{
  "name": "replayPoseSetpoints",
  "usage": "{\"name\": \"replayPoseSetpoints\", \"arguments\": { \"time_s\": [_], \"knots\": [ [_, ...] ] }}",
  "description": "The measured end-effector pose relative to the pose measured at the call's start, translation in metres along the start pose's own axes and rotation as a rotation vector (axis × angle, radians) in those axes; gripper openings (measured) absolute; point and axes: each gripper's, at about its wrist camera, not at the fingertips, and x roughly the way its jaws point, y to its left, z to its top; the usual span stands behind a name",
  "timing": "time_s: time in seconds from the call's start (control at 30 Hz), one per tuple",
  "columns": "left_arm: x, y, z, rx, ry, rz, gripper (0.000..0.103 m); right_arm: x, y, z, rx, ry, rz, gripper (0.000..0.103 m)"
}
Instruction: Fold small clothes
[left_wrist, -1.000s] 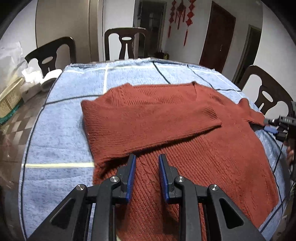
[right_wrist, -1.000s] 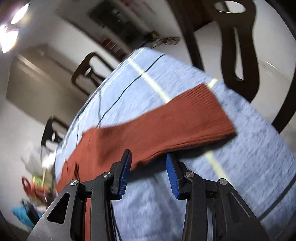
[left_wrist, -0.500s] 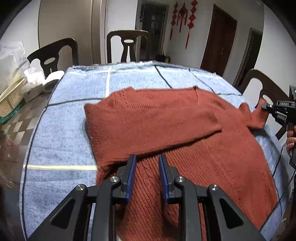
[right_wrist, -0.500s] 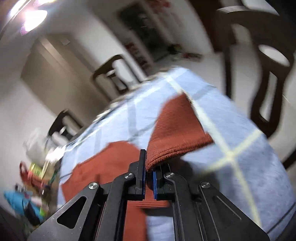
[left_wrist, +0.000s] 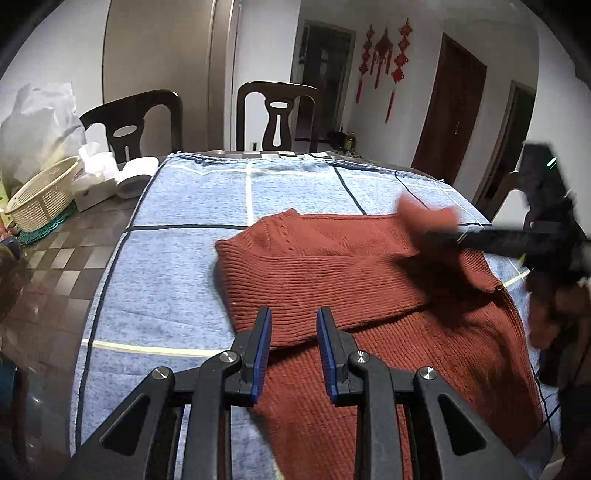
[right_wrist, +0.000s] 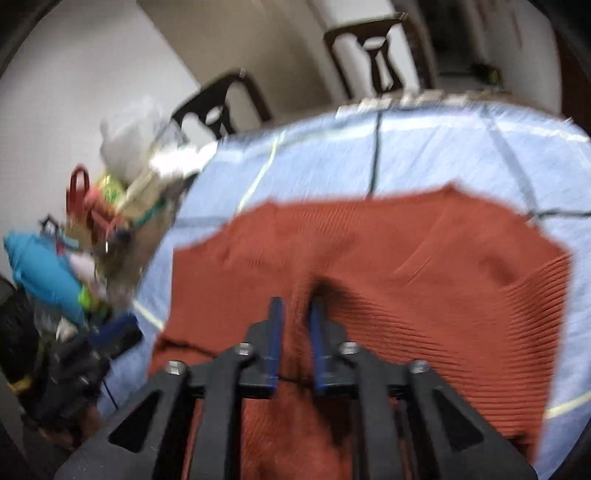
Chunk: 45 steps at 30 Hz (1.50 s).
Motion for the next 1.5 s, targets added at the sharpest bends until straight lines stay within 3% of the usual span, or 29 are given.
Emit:
{"name": "replayPoseSetpoints", "arguments": {
  "time_s": [0.13, 0.2, 0.27, 0.37, 0.47, 0.53, 0.7, 0.9, 1.0, 1.07, 1.17, 1.27, 1.4, 1.47, 1.5],
  "knots": [
    [-0.003, 0.003, 0.001, -0.006, 0.002, -0.006, 0.027, -0.007, 0.009, -0.013, -0.061, 0.024, 0.082, 0.023],
    [-0.003, 0.002, 0.004, -0.004, -0.002, -0.014, 0.027, -0.026, 0.006, -0.02, -0.083, -0.01, 0.1, 0.023],
    [-0.002, -0.003, 0.009, 0.0, -0.005, -0.029, 0.027, -0.04, -0.003, -0.022, -0.074, -0.047, 0.068, 0.023],
    [0.011, -0.015, 0.018, 0.011, 0.009, -0.073, 0.027, -0.053, -0.032, -0.026, 0.001, -0.088, -0.051, 0.023],
    [0.032, -0.028, 0.025, 0.005, 0.053, -0.097, 0.027, -0.05, -0.055, -0.036, 0.034, -0.039, -0.178, 0.023],
    [0.047, -0.038, 0.027, 0.011, 0.085, -0.141, 0.027, -0.051, -0.061, -0.042, 0.032, -0.038, -0.17, 0.022],
    [0.082, -0.049, 0.015, -0.002, 0.211, -0.15, 0.027, -0.063, -0.059, -0.049, 0.004, -0.025, -0.173, 0.022],
    [0.073, -0.052, 0.007, 0.033, 0.185, -0.139, 0.027, -0.075, -0.074, -0.028, 0.018, -0.109, -0.204, 0.022],
    [0.075, -0.057, 0.008, 0.061, 0.175, -0.118, 0.018, -0.061, -0.098, -0.021, 0.051, -0.069, -0.293, 0.019],
    [0.076, -0.059, 0.008, 0.073, 0.164, -0.111, 0.017, -0.066, -0.113, -0.018, 0.097, -0.105, -0.253, 0.015],
    [0.075, -0.057, 0.008, 0.076, 0.157, -0.114, 0.017, -0.079, -0.125, -0.015, 0.144, -0.128, -0.317, 0.015],
    [0.068, -0.055, 0.012, 0.08, 0.143, -0.119, 0.017, -0.089, -0.12, -0.009, 0.129, -0.166, -0.261, 0.015],
    [0.06, -0.057, 0.031, 0.076, 0.074, -0.118, 0.017, -0.075, -0.117, 0.003, 0.078, -0.136, -0.266, 0.015],
    [0.069, -0.061, 0.039, 0.074, 0.072, -0.123, 0.017, -0.057, -0.124, 0.005, 0.078, -0.082, -0.3, 0.015],
    [0.077, -0.062, 0.04, 0.08, 0.089, -0.12, 0.017, -0.056, -0.126, 0.005, 0.075, -0.098, -0.293, 0.015]
  ]
}}
